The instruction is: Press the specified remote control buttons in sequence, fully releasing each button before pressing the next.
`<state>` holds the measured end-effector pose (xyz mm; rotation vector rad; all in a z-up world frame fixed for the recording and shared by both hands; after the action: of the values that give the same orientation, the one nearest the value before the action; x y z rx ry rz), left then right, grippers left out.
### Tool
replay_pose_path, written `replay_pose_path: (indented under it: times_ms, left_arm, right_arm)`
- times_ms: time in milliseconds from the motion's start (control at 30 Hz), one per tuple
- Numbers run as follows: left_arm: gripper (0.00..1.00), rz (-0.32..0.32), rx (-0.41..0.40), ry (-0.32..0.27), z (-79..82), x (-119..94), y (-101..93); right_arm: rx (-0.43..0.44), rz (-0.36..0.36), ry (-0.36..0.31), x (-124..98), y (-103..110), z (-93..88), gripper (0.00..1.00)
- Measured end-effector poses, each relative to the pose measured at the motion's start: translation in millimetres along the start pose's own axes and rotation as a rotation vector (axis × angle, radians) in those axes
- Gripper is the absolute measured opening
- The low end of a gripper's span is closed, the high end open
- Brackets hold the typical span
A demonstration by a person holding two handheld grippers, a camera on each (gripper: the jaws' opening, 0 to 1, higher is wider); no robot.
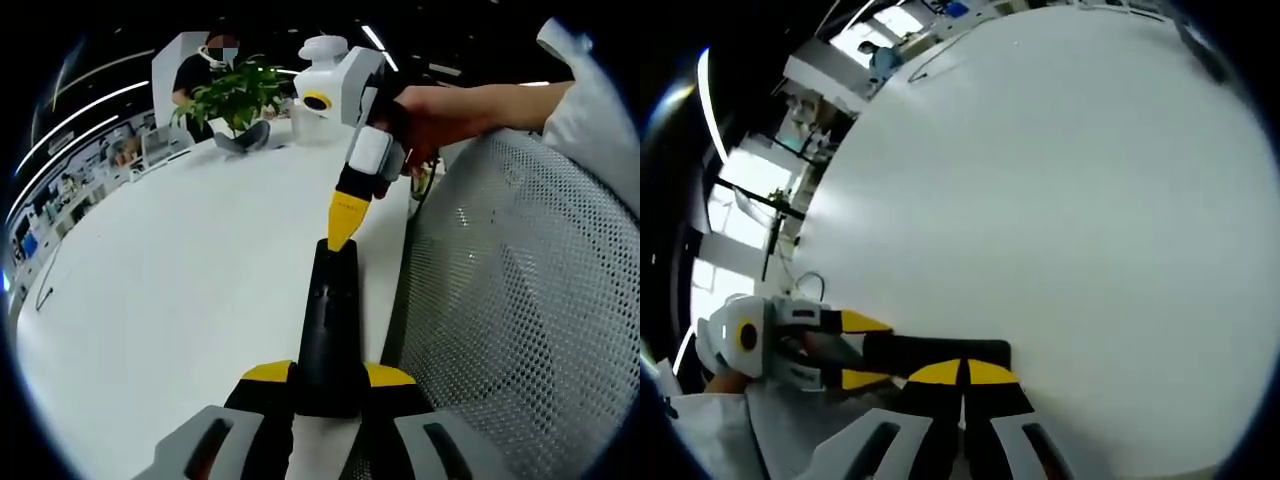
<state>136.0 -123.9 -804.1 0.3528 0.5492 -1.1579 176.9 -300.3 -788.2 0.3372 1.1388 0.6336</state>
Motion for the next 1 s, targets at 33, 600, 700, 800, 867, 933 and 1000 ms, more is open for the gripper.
replay_pose_path:
  times_ms: [33,600,700,800,867,933,1000]
  left_arm:
    - [0.25,0.0,0.0,0.0,0.0,0.0,0.0]
    - [0.25,-0.003,0.006,-0.003,-0.2,0.3,0.0]
    - [0.25,-0.003,0.006,-0.003,-0.3,0.3,-0.1]
    - [0.25,-0.004,0.005,-0.006,-0.5,0.4,0.0]
    - [0.25,-0.004,0.005,-0.006,-0.4,0.5,-0.1]
    - [0.25,-0.003,0.006,-0.005,-0.4,0.5,-0.2]
    - [0.25,-0.004,0.005,-0.006,-0.2,0.8,-0.2]
  right_arm:
    - [-0.007,-0.001,0.002,0.1,0.1,0.2,0.0]
    - [0.053,-0.015,0.003,0.0,-2.7,2.4,0.0]
    - [0.081,0.01,-0.017,-2.0,0.8,3.2,0.0]
    - [0.107,0.036,-0.029,-1.8,1.0,4.0,0.0]
    - [0.113,0.05,-0.017,-0.9,3.1,3.0,0.0]
    - [0.112,0.065,-0.007,1.6,5.8,1.7,0.0]
    - [0.128,0.086,0.005,2.8,7.7,0.4,0.0]
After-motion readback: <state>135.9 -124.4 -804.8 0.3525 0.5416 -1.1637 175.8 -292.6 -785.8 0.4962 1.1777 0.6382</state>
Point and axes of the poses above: the point that each gripper's makers call its tool centre point, and the gripper's own axes: x roughly forward along the fingers, y roughly to its left, z roughly out of its top, the point moved 8 cm from there along -x, roughly backward along the fingers, and after that the axes turned 9 degrees about -y, right-handed, at the moved point
